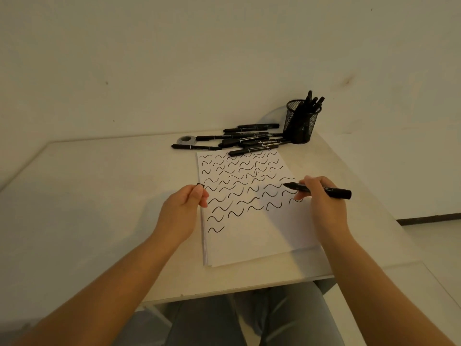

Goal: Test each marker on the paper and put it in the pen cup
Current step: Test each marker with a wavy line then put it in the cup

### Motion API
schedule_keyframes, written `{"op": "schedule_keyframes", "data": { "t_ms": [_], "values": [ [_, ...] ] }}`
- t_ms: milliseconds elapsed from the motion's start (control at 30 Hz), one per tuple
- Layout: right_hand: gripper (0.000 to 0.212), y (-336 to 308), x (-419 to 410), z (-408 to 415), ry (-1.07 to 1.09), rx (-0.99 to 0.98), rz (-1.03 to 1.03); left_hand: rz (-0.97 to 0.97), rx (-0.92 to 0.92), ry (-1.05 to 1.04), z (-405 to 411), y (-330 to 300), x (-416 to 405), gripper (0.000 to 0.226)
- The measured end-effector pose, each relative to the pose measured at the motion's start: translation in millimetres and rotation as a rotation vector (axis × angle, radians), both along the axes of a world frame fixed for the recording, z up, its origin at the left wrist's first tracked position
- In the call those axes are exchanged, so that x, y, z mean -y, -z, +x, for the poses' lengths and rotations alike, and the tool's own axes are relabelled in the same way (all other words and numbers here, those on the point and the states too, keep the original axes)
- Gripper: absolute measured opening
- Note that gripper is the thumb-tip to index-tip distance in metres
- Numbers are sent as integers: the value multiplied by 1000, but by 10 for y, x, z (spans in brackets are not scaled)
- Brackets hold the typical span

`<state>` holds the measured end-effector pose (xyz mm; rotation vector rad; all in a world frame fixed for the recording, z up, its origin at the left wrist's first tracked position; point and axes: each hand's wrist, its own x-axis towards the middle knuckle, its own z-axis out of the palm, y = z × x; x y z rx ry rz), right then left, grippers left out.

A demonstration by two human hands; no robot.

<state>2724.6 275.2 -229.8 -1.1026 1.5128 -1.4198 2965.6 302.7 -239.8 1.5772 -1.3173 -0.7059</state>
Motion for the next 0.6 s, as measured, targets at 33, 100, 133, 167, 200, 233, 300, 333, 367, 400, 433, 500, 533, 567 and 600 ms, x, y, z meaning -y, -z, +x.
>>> {"op": "schedule_keyframes", "data": {
  "t_ms": [33,100,133,167,200,233,300,333,367,400,433,500,533,567,600],
  "values": [
    [23,-1,-21,15,-5,9,7,-6,-17,-7,-34,20,15,30],
    [23,-6,-58,50,1,12,9,-14,-14,-2,-93,57,31,30],
    [22,-4,-72,67,9,5,5,-12,11,2,-114,73,38,31],
    [22,-1,-87,83,13,-6,-2,-10,46,4,-128,89,48,31],
    [22,3,-100,97,9,-12,-7,-12,83,6,-132,102,64,30],
    [21,9,-110,107,0,-17,-9,-17,114,8,-128,111,84,30],
    [21,26,-127,121,-16,-31,-13,-28,158,13,-111,120,146,29],
    [21,37,-134,129,-16,-44,-23,-38,183,15,-100,118,185,27],
    [20,44,-141,140,-11,-61,-44,-51,208,23,-89,112,230,26],
    [20,43,-149,160,-10,-76,-74,-64,227,44,-79,103,277,24],
    [19,36,-155,186,-19,-88,-110,-73,237,83,-73,92,323,23],
    [18,11,-161,262,-80,-97,-154,-76,268,194,-73,77,403,22],
    [18,3,-160,307,-129,-105,-149,-73,302,243,-75,78,438,22],
    [18,2,-158,355,-186,-117,-130,-71,339,281,-74,85,466,22],
    [20,9,-157,405,-242,-130,-105,-72,360,310,-69,99,481,22]
  ]
}}
